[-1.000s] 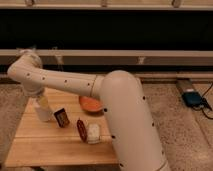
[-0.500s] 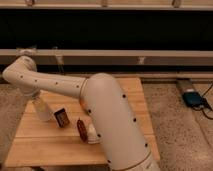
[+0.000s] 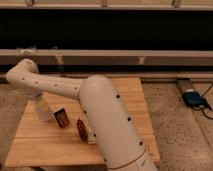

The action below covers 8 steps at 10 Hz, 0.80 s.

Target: Place the ceramic cup over the eraser

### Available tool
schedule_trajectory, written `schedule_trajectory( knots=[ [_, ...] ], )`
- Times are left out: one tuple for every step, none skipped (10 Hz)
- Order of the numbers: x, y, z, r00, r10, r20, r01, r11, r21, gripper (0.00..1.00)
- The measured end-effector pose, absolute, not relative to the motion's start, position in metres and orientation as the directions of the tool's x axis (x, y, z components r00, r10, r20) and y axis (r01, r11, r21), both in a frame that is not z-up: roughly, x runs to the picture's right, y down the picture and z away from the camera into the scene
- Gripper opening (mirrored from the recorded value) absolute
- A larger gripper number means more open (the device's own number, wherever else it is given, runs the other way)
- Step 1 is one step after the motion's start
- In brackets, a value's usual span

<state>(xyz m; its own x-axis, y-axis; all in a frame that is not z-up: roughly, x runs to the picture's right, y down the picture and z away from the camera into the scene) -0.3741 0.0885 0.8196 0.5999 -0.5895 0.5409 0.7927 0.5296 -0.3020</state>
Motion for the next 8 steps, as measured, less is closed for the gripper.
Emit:
schedule_trajectory(
  knots=[
    [-0.372, 0.090, 0.821, 0.602, -0.592, 0.536, 0.792, 0.528, -0.305, 0.61],
    [-0.368, 0.092, 0.821, 0.602, -0.594, 0.534, 0.793, 0.526, -0.307, 0.51],
    [-0.365, 0.093, 0.820, 0.601, -0.594, 0.534, 0.792, 0.529, -0.304, 0.41],
    [-0.364, 0.094, 0.819, 0.600, -0.592, 0.538, 0.793, 0.530, -0.301, 0.30],
    [-0.363, 0.095, 0.817, 0.598, -0.590, 0.543, 0.794, 0.530, -0.298, 0.22],
    [-0.361, 0.095, 0.812, 0.595, -0.583, 0.553, 0.794, 0.533, -0.291, 0.08],
    [-0.360, 0.093, 0.807, 0.592, -0.581, 0.558, 0.794, 0.538, -0.283, 0.03],
    [-0.359, 0.088, 0.799, 0.588, -0.578, 0.565, 0.794, 0.544, -0.270, 0.00]
  ],
)
